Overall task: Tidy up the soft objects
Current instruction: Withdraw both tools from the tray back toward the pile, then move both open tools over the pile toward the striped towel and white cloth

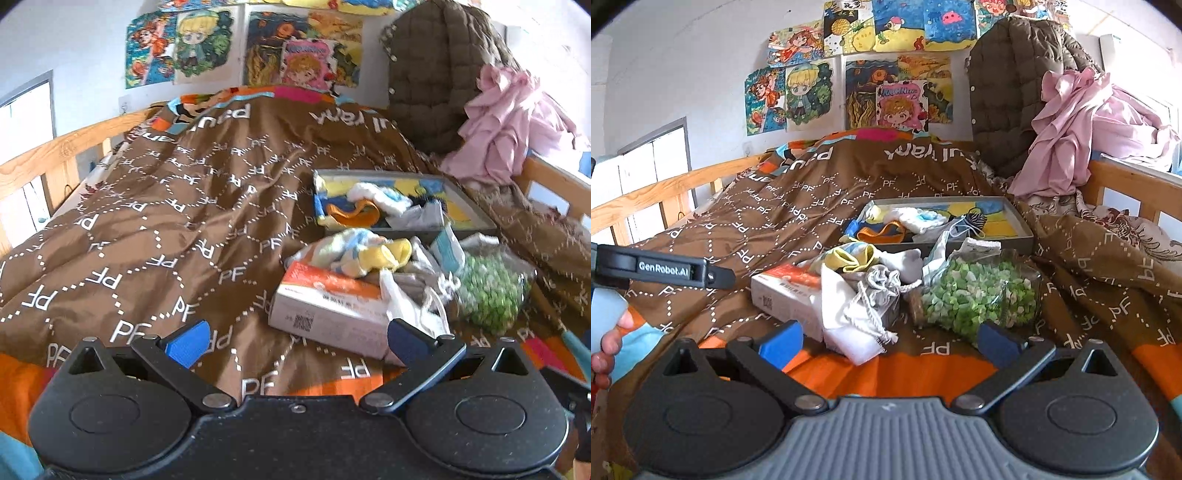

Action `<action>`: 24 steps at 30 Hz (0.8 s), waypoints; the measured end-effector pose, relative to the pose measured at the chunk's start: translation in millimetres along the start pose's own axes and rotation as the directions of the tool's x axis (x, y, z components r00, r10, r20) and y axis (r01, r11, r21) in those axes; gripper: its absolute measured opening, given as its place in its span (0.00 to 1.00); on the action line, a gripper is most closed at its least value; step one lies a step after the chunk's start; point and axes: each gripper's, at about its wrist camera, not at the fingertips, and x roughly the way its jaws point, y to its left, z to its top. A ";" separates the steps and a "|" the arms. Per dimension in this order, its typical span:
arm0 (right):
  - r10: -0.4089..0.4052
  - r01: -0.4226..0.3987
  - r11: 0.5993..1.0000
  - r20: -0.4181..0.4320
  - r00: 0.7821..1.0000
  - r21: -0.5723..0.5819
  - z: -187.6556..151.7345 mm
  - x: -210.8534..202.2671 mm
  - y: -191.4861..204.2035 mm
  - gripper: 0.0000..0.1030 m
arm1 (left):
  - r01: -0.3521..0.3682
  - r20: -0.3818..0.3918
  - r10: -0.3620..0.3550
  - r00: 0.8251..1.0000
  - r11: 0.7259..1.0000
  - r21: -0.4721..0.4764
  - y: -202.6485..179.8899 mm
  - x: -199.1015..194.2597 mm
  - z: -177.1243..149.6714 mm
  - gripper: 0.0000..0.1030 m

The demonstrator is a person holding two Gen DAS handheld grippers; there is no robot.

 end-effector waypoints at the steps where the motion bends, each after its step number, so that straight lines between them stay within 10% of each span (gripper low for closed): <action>1: 0.003 -0.003 1.000 -0.001 1.000 -0.002 -0.1 0.2 0.2 1.00 | 0.006 -0.007 -0.006 1.000 1.000 0.006 -0.8 0.8 -1.1 0.99; 24: -0.017 0.017 1.000 -0.036 0.999 0.012 1.8 17.4 -24.7 1.00 | 0.099 -0.143 -0.094 0.985 0.995 0.028 -25.0 24.4 -15.1 0.99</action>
